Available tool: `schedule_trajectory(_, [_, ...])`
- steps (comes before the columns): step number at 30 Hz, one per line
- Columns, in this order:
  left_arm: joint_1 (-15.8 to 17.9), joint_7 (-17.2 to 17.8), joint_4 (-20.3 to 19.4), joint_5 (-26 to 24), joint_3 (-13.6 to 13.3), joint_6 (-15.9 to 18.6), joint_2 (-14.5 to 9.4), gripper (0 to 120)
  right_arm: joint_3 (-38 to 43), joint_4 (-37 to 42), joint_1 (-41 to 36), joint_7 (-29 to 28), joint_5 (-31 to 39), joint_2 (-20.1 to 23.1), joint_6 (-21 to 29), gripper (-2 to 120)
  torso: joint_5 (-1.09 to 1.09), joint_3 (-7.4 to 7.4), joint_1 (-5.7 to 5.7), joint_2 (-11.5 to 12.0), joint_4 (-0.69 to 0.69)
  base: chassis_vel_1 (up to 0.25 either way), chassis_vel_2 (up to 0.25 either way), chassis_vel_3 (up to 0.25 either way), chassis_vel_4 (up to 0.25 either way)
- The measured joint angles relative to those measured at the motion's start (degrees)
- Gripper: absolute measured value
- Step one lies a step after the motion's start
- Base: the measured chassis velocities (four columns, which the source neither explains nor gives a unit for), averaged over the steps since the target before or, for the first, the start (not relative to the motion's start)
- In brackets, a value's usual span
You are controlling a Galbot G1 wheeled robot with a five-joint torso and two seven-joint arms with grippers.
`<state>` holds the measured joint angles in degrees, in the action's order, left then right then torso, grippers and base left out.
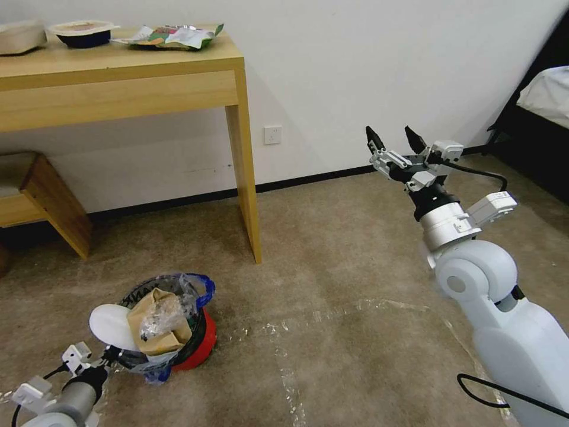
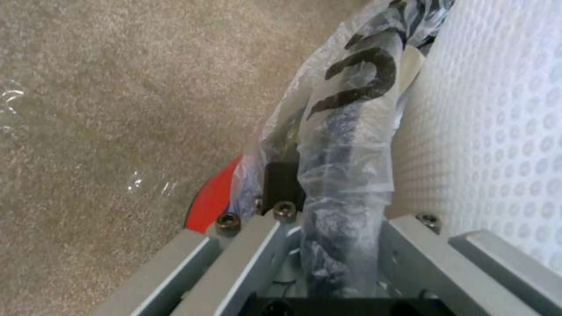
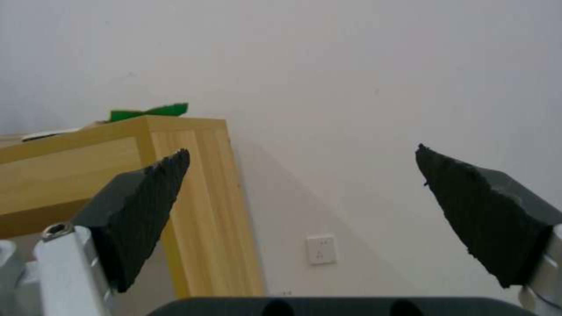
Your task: Pick up the trash bin and place the garbage on the floor into it.
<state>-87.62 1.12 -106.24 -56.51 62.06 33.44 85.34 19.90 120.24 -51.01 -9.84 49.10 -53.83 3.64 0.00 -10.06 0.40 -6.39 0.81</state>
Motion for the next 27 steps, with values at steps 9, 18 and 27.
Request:
schedule_trajectory(9, [1.18, -0.41, 3.55, 1.14, -0.25, -0.27, -0.02, 1, -0.18, -1.32, -0.12, 0.24, -0.66, -0.10, -0.90, 98, 0.00, 0.00, 0.00, 0.00, 0.01, 0.000, 0.000, 0.000, 0.000])
schedule_trajectory(18, [1.35, -1.08, 4.18, 2.11, -0.17, -0.64, 0.01, 1, -0.62, -1.90, -0.03, 0.46, -1.25, -0.28, -1.33, 98, 0.02, 0.00, 0.00, 0.00, 0.00, 0.000, 0.000, 0.000, 0.000])
schedule_trajectory(27, [1.22, -1.66, 4.21, 3.71, -0.13, -1.14, 0.10, 32, -0.76, -2.41, -0.20, 0.74, -1.83, -0.28, -1.77, 98, -0.02, 0.00, 0.00, 0.00, 0.00, 0.000, 0.000, 0.000, 0.000])
